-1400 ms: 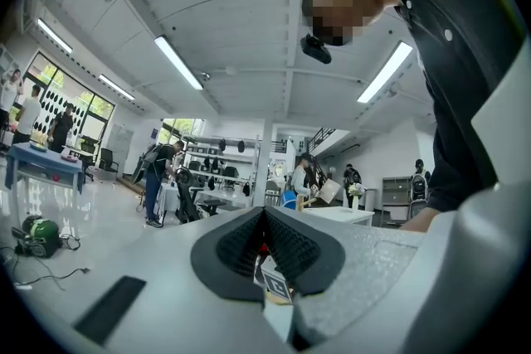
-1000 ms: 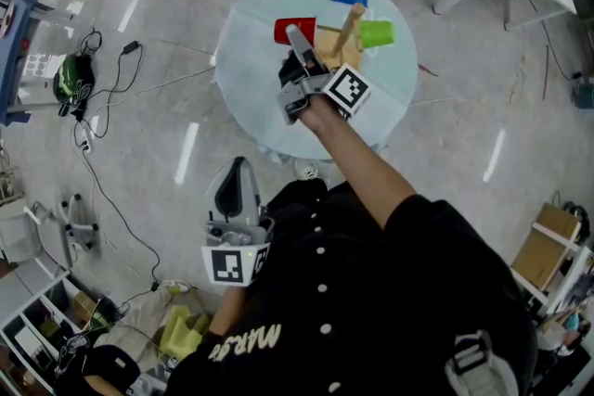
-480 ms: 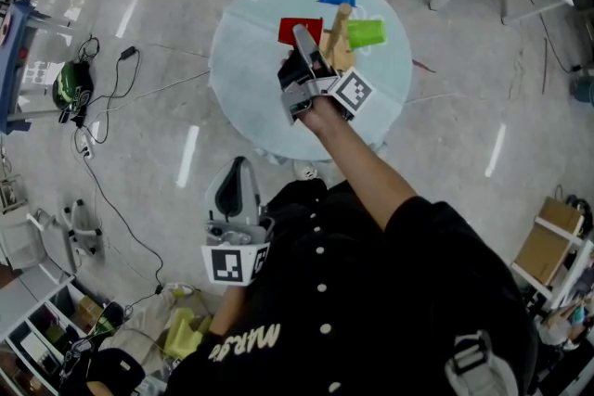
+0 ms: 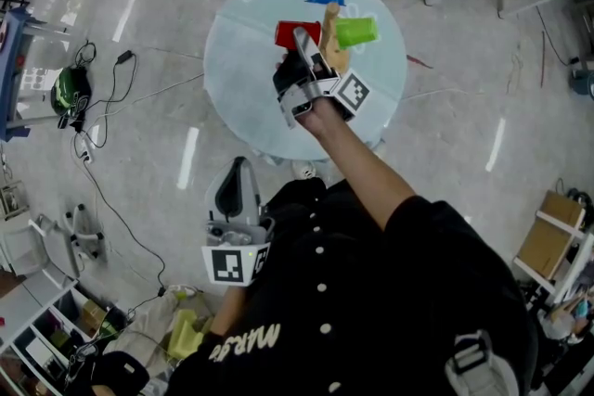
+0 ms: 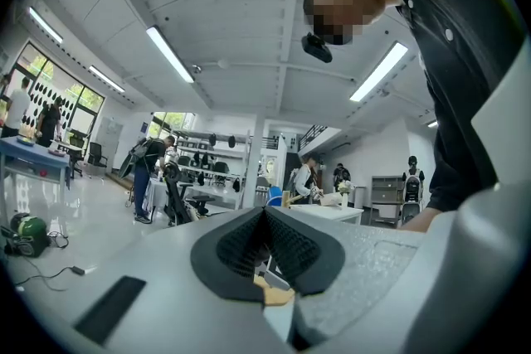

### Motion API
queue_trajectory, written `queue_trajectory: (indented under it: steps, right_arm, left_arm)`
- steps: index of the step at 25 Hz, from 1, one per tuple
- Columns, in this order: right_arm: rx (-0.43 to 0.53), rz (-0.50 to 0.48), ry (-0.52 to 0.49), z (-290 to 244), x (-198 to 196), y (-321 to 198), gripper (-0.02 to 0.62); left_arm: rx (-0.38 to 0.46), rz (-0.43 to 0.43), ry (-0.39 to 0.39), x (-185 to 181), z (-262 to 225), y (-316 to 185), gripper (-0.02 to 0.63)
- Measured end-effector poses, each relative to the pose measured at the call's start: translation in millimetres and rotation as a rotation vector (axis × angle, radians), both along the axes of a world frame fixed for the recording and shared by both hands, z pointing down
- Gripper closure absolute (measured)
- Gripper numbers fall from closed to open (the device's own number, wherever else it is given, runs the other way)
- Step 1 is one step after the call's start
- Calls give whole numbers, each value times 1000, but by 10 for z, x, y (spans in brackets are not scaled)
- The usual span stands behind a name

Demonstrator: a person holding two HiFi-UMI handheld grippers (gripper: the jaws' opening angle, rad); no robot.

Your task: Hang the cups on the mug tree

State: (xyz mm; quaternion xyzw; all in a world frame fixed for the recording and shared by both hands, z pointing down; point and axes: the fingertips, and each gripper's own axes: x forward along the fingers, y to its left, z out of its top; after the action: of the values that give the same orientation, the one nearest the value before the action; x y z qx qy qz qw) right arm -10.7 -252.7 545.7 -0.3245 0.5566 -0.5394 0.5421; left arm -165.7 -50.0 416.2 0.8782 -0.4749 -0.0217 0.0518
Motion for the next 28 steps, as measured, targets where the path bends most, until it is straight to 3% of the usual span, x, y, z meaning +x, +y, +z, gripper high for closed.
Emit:
queue_trajectory:
  steps: [6, 13, 16, 19, 20, 22, 26, 28]
  right_arm:
    - [8, -26, -42, 52, -17, 54, 232]
    - [-26, -94, 31, 92, -89, 227, 215]
    - [-58, -205, 146, 67, -230, 371, 215]
    - [-14, -305, 351, -81, -296, 606, 221]
    - [29, -323, 419, -186, -286, 671, 243]
    - [106, -350, 511, -404, -261, 789, 387]
    - [166, -350, 610, -691, -62, 946, 483]
    - [177, -336, 667, -806, 105, 1026, 569]
  left_arm:
    - [43, -7, 41, 45, -101, -35, 609]
    - [61, 0, 46, 156, -220, -46, 609]
    - [41, 0, 28, 221, -226, -65, 609]
    - [39, -5, 36, 312, -281, -67, 609]
    - [39, -5, 48, 344, -310, -72, 609]
    - [42, -6, 78, 393, -373, -101, 609]
    - [67, -3, 101, 527, -494, -223, 609]
    - [69, -1, 130, 619, -561, -269, 609]
